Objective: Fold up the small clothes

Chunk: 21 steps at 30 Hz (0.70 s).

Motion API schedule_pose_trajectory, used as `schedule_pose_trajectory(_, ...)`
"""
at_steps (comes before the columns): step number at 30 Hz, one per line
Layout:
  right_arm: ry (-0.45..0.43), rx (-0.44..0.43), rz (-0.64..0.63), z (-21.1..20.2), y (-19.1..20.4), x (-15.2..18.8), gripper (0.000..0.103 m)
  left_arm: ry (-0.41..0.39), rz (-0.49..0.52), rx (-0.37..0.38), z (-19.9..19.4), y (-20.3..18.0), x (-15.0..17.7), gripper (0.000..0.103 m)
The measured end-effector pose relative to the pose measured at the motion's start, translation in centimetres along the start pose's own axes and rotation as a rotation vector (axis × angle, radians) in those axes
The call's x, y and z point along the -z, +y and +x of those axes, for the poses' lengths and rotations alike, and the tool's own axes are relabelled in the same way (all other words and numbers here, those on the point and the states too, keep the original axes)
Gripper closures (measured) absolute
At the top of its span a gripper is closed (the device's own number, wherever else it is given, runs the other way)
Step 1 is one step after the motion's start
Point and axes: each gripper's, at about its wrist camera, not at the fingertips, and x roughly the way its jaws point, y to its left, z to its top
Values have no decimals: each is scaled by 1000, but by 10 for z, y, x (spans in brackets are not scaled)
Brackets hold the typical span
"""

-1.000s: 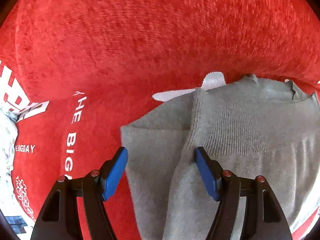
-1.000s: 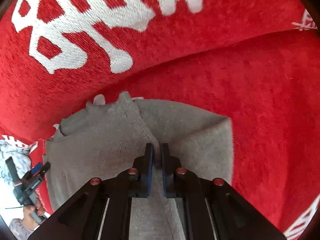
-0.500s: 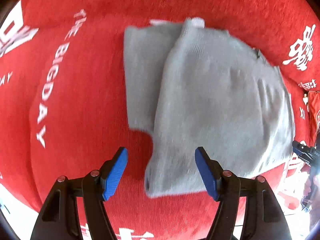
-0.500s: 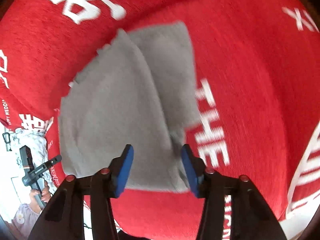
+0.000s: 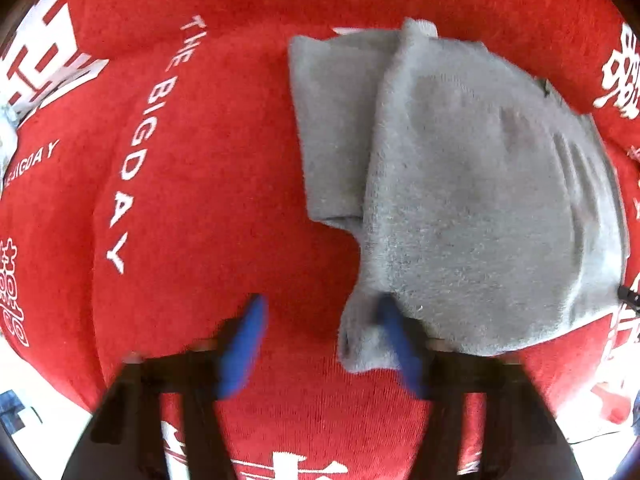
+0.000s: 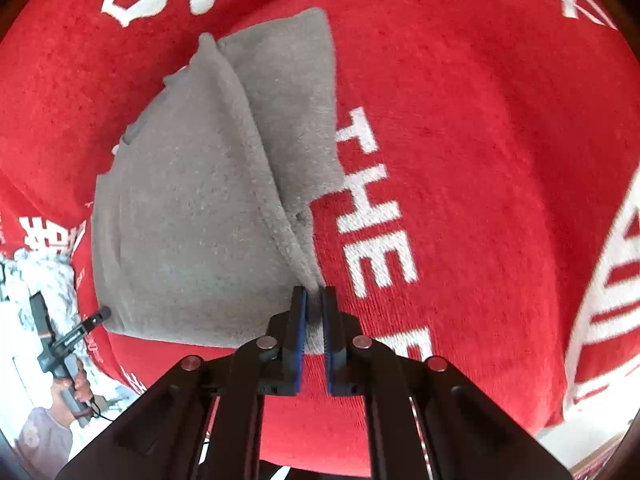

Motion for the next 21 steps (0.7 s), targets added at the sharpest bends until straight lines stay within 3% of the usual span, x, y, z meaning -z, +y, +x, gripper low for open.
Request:
schedule_pose_trajectory(2, -19, 35, 4, -9, 5, 4, 94, -12, -6, 41, -10, 0, 0, 80)
schedule_pose_trajectory(5, -126, 98, -28, -37, 19, 13, 93, -52, 36, 96, -29, -10, 0, 81)
schedule_pose_trajectory(7, -156, 69, -54, -45, 34, 16, 93, -55, 82, 162, -36, -22, 0, 81)
schedule_pose_trajectory(10, -118, 16, -111, -32, 55, 15, 93, -28, 138, 125, -19, -39, -2, 81)
schedule_pose_trajectory(12, -64, 28, -139, -8, 65, 12, 93, 9, 115, 90, 2, -37, 0, 81)
schedule_pose_trajectory(15, 0, 79, -110, 19, 57, 10, 97, 15, 69, 124, 8, -28, 3, 81)
schedule_pose_trajectory(17, -21, 35, -56, 19, 42, 11, 98, 27, 88, 115, 5, -29, 5, 81)
schedule_pose_trajectory(21, -97, 62, 85, -5, 24, 17, 95, 82, 164, 75, 1, -41, 0, 81)
